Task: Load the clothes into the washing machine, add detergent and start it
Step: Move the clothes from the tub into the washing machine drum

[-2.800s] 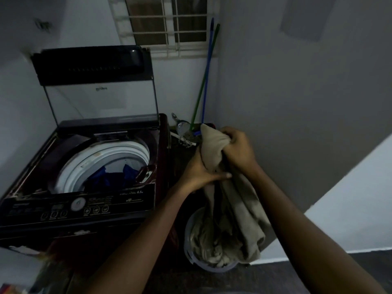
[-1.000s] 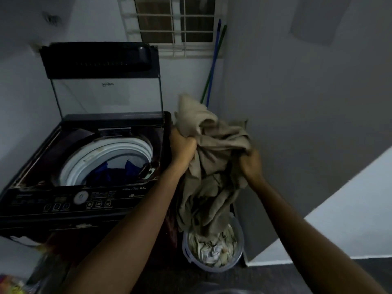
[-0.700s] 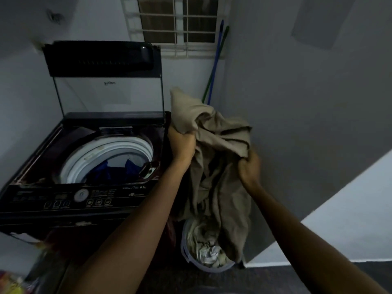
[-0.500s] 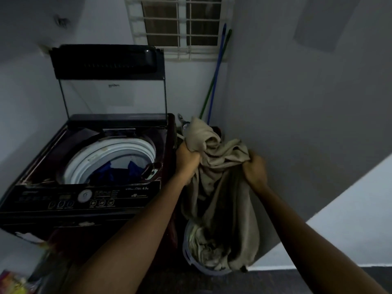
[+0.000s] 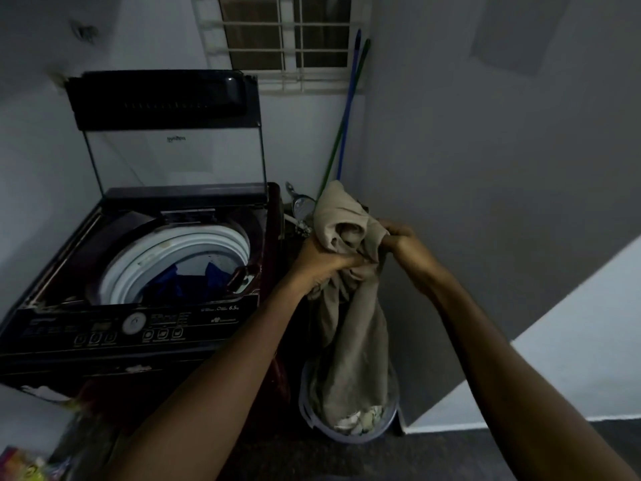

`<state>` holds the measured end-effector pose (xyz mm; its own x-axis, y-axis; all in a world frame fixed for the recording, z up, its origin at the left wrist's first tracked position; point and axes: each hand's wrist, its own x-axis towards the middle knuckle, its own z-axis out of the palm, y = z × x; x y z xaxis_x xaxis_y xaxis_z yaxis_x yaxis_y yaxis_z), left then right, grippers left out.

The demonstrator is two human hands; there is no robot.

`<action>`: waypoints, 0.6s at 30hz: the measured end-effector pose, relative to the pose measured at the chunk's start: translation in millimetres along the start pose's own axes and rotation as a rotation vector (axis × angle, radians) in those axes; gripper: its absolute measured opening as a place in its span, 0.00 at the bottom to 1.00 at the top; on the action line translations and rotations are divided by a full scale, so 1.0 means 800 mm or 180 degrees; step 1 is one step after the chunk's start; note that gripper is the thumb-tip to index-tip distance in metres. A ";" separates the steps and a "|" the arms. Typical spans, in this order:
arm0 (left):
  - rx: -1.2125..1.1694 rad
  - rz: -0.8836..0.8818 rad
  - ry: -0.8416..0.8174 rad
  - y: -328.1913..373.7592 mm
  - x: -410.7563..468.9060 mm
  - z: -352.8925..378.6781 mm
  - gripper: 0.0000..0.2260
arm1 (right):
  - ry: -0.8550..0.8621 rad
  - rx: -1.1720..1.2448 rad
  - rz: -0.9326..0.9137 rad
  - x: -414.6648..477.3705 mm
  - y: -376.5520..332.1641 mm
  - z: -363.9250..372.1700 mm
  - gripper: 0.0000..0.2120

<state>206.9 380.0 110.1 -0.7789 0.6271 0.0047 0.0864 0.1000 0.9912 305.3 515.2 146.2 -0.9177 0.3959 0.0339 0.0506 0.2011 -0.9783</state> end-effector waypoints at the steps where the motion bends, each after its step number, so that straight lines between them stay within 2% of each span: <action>1: -0.0036 0.0066 0.0270 0.001 0.003 0.001 0.18 | -0.0310 0.0043 -0.0014 -0.002 0.001 -0.007 0.17; 3: -0.0165 0.0165 0.0617 0.007 0.007 0.008 0.16 | -0.0614 0.0241 -0.0132 -0.009 0.011 -0.013 0.25; 6: -0.0489 0.0188 0.0971 0.030 0.010 0.024 0.15 | -0.0203 0.0521 -0.0315 -0.023 0.045 -0.009 0.34; 8: -0.0901 0.0246 0.1167 0.055 0.011 0.030 0.12 | 0.0108 0.0241 -0.0065 -0.033 0.078 -0.004 0.45; 11: -0.1690 0.0368 0.1195 0.097 0.011 0.040 0.11 | -0.0218 -0.0648 0.0062 -0.041 0.120 0.024 0.56; 13: -0.2192 0.0392 0.1049 0.116 0.008 0.048 0.11 | 0.0105 -0.1015 0.0080 -0.033 0.145 0.044 0.53; 15: -0.2314 0.0452 0.1087 0.122 0.010 0.043 0.11 | 0.0653 -0.0840 0.0416 -0.021 0.154 0.043 0.34; 16: -0.2175 0.0489 0.1224 0.120 0.012 0.032 0.11 | 0.0931 -0.0822 0.0527 -0.018 0.152 0.036 0.25; 18: -0.1551 0.0543 0.1643 0.108 0.016 -0.002 0.13 | 0.1423 -0.0688 0.0598 -0.017 0.143 0.011 0.19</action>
<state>203.0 395.4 196.3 -0.9834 0.1469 0.1067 0.0401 -0.3972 0.9169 320.1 524.9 31.6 -0.6298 0.7767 -0.0079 0.3213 0.2513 -0.9131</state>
